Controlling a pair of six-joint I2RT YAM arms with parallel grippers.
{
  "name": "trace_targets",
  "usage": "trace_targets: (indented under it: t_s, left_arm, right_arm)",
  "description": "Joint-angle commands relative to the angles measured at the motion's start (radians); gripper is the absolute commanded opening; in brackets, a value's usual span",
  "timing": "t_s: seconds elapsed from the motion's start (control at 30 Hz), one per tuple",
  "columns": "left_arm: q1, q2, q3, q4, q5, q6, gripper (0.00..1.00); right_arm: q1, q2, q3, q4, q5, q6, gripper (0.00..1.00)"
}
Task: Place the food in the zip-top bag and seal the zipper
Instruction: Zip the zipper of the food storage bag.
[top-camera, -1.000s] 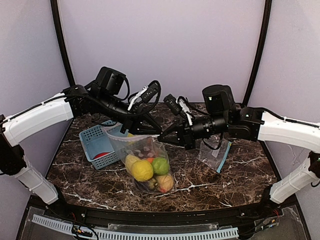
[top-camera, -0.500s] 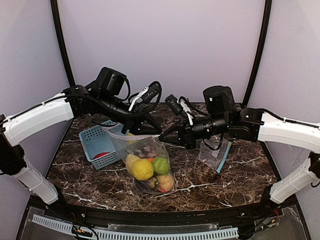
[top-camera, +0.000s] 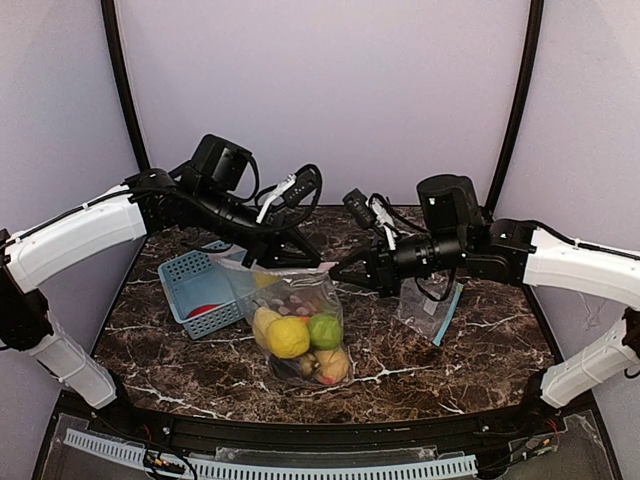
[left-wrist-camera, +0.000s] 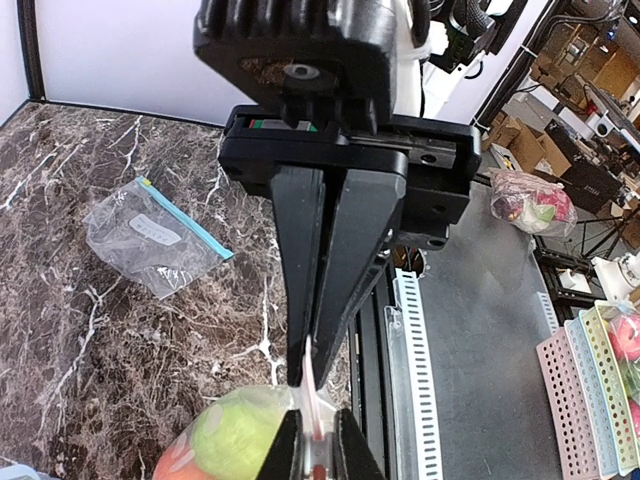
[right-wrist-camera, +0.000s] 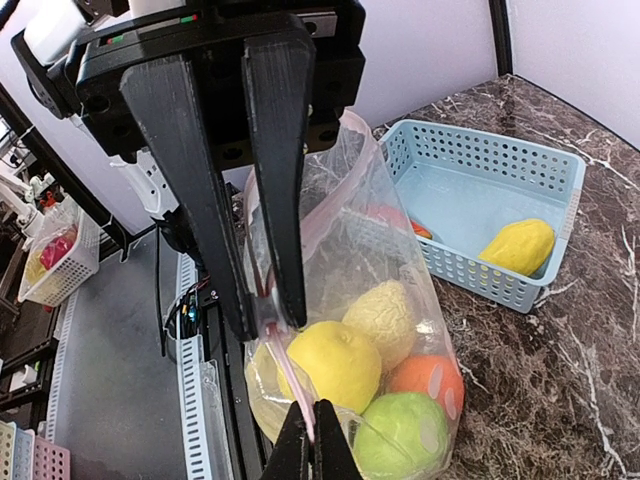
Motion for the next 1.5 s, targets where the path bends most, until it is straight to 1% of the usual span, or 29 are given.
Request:
trace_targets:
  t_s: [0.0,0.27,0.77,0.97,1.47]
  left_arm:
    - [0.019,-0.049,0.015,-0.118,-0.005,0.020,0.01]
    - [0.051,-0.061,0.017,-0.180,-0.091,0.060,0.01]
    - [0.115,-0.114,-0.030,-0.206,-0.141,0.076,0.01]
    - [0.134,-0.135,-0.056,-0.208,-0.154,0.076,0.01]
    - [0.173,-0.153,-0.096,-0.204,-0.160,0.078,0.01]
  right_arm:
    - [-0.030,-0.050,-0.006,0.013,0.101,0.008,0.00]
    - [-0.045,-0.079,-0.001,-0.038,0.240,0.019,0.00]
    - [-0.089,-0.089,0.001,-0.091,0.376,0.082,0.00]
    - [-0.129,-0.095,-0.007,-0.109,0.396,0.113,0.00]
    - [-0.174,-0.129,-0.022,-0.143,0.447,0.123,0.00]
